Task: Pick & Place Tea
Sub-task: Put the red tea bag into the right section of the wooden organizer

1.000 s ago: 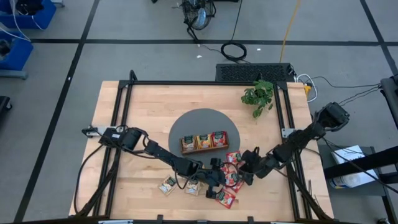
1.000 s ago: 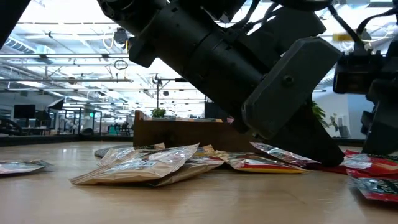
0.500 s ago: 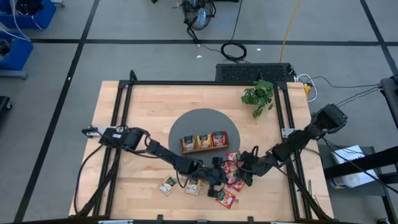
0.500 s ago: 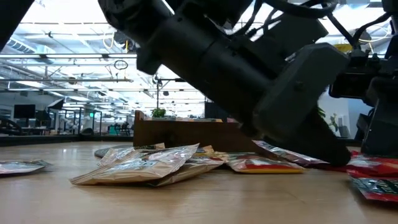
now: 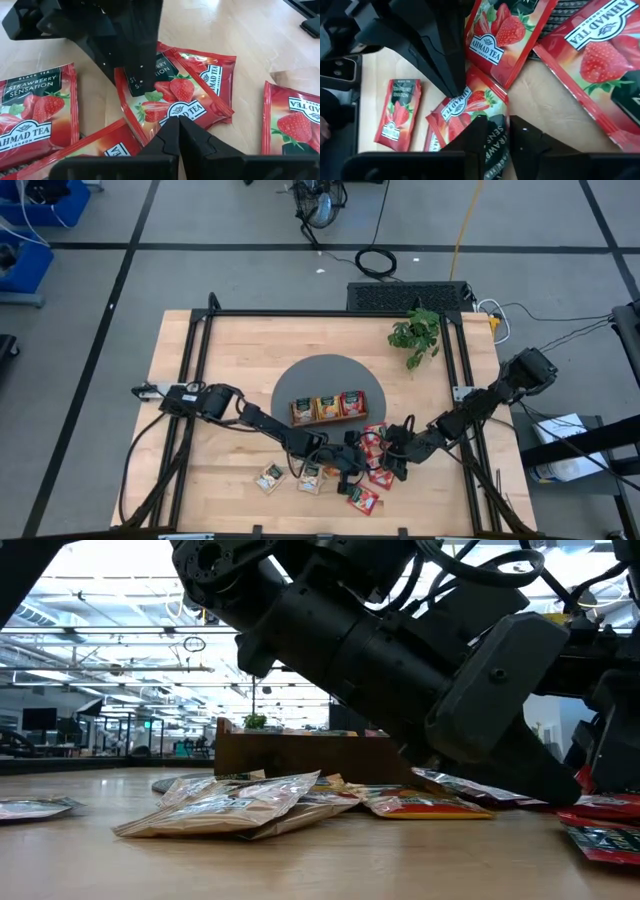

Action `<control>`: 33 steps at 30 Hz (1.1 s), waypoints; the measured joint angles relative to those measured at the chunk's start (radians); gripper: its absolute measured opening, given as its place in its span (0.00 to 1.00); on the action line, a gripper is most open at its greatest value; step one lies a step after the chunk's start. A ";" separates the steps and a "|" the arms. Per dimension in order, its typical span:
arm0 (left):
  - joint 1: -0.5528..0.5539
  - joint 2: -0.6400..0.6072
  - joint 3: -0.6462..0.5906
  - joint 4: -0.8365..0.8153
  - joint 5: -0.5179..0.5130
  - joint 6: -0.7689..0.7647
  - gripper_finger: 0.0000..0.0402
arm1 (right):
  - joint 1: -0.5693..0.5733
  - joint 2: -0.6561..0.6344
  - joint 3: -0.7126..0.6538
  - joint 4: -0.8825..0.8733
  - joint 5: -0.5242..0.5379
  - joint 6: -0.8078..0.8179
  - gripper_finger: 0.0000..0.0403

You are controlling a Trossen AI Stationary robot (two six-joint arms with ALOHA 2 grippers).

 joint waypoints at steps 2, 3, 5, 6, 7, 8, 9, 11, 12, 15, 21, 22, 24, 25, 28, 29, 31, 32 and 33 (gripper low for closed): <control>0.000 0.000 0.000 -0.002 0.000 -0.003 0.04 | 0.000 0.000 -0.001 -0.003 0.000 -0.021 0.08; 0.000 0.000 0.000 -0.001 0.000 -0.003 0.03 | 0.000 0.001 -0.001 -0.004 0.000 -0.031 0.05; 0.000 0.000 0.000 -0.001 -0.001 -0.002 0.01 | 0.000 0.001 -0.001 -0.004 0.000 -0.048 0.01; -0.001 0.000 0.000 -0.001 -0.001 0.001 0.01 | 0.000 -0.001 -0.001 -0.005 0.000 -0.050 0.01; -0.002 0.000 0.000 0.000 -0.005 0.008 0.01 | 0.000 -0.002 -0.002 -0.005 -0.003 -0.050 0.02; -0.005 0.000 0.000 0.001 -0.011 0.018 0.02 | 0.000 -0.002 -0.002 -0.004 -0.008 -0.053 0.02; -0.007 0.000 -0.001 0.004 -0.017 0.030 0.04 | 0.000 -0.005 -0.002 -0.004 -0.019 -0.067 0.01; -0.016 -0.012 -0.002 -0.001 -0.031 0.051 0.08 | 0.000 -0.018 -0.002 -0.009 -0.028 -0.100 0.00; -0.023 -0.019 -0.003 -0.011 -0.046 0.058 0.10 | 0.000 -0.026 -0.002 -0.013 -0.028 -0.110 0.00; -0.053 -0.058 -0.007 -0.065 -0.104 0.097 0.18 | 0.000 -0.062 -0.002 -0.030 -0.027 -0.148 0.00; -0.131 -0.134 -0.005 -0.121 -0.184 0.136 0.29 | 0.000 -0.144 -0.002 -0.042 -0.027 -0.203 0.00; -0.142 -0.144 -0.004 -0.144 -0.193 0.131 0.30 | -0.001 -0.161 0.000 -0.052 -0.028 -0.208 0.00; -0.164 -0.164 -0.005 -0.215 -0.201 0.113 0.32 | -0.012 -0.197 0.028 -0.127 -0.041 -0.229 0.00; -0.175 -0.172 -0.006 -0.249 -0.204 0.104 0.32 | -0.021 -0.217 0.047 -0.186 -0.052 -0.240 0.00; -0.207 -0.215 -0.006 -0.332 -0.214 0.053 0.33 | -0.054 -0.259 0.134 -0.368 -0.054 -0.299 0.00; -0.217 -0.223 -0.003 -0.346 -0.215 0.031 0.33 | -0.069 -0.268 0.170 -0.437 -0.056 -0.324 0.00; -0.238 -0.236 -0.002 -0.397 -0.221 -0.001 0.33 | -0.103 -0.275 0.249 -0.575 -0.070 -0.379 0.00; -0.247 -0.238 -0.004 -0.426 -0.222 -0.012 0.33 | -0.125 -0.277 0.293 -0.647 -0.078 -0.410 0.00; -0.256 -0.237 -0.004 -0.436 -0.223 -0.025 0.33 | -0.145 -0.277 0.334 -0.713 -0.078 -0.440 0.00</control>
